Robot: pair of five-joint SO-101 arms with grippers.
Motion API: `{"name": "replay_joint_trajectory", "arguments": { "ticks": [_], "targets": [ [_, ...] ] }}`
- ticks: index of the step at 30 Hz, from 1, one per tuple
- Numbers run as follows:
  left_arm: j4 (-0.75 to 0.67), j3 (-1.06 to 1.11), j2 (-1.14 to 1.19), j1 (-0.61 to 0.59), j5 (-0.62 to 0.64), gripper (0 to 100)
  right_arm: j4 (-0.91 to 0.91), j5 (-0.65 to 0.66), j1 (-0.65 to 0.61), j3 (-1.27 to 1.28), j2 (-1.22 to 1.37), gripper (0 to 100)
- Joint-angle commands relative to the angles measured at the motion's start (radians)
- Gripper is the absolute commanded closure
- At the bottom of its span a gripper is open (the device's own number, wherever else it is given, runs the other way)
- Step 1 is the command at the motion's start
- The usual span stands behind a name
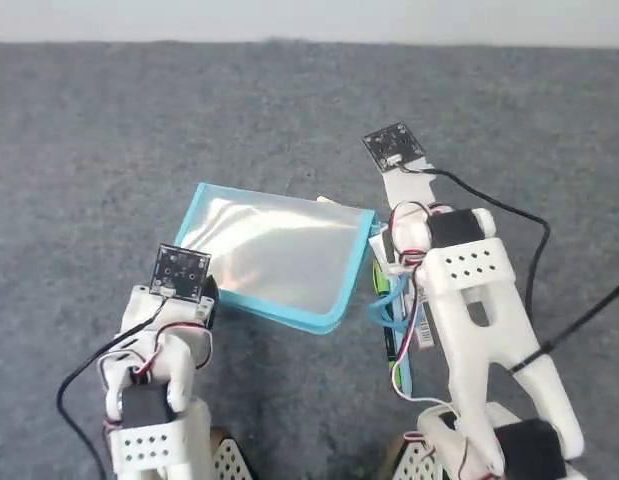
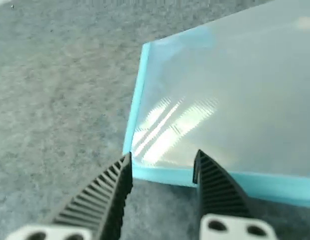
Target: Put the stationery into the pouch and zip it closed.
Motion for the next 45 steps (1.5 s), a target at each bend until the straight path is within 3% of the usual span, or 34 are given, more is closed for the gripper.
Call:
{"name": "replay_joint_trajectory", "arguments": {
  "ticks": [1,4,7,11,16,20,25,30,33,39,45],
  "targets": [
    [0.034,-0.096,-0.015,0.021,0.020,81,0.008,-0.068,0.061,-0.026,-0.061,99.2],
    [0.005,-0.087,-0.015,0.021,0.037,81,0.039,-0.083,0.139,-0.071,-0.062,99.2],
    [-0.092,-0.079,-0.015,0.035,0.081,81,0.090,-0.077,0.133,-0.101,-0.071,99.2],
    [-0.235,-0.002,-0.014,0.193,0.100,81,0.127,-0.015,0.030,-0.195,-0.074,99.2],
    [-0.249,-0.013,0.037,0.275,0.103,81,0.295,-0.002,-0.035,-0.526,-0.056,99.2],
    [-0.282,-0.035,0.115,0.365,0.103,81,0.427,0.002,-0.188,-0.747,-0.027,99.2],
    [-0.313,-0.105,0.245,0.451,0.104,81,0.429,0.097,-0.395,-0.729,-0.005,99.1],
    [-0.362,-0.140,0.376,0.534,0.147,81,0.351,0.129,-0.443,-0.624,-0.013,99.1],
    [-0.394,-0.153,0.416,0.516,0.164,81,0.343,0.143,-0.438,-0.554,-0.024,99.1],
    [-0.387,-0.150,0.327,0.327,0.181,81,0.171,0.130,-0.320,-0.255,-0.156,99.1],
    [-0.221,-0.151,0.095,0.189,0.255,81,-0.127,0.078,-0.219,0.146,-0.303,99.1]
  ]
}}
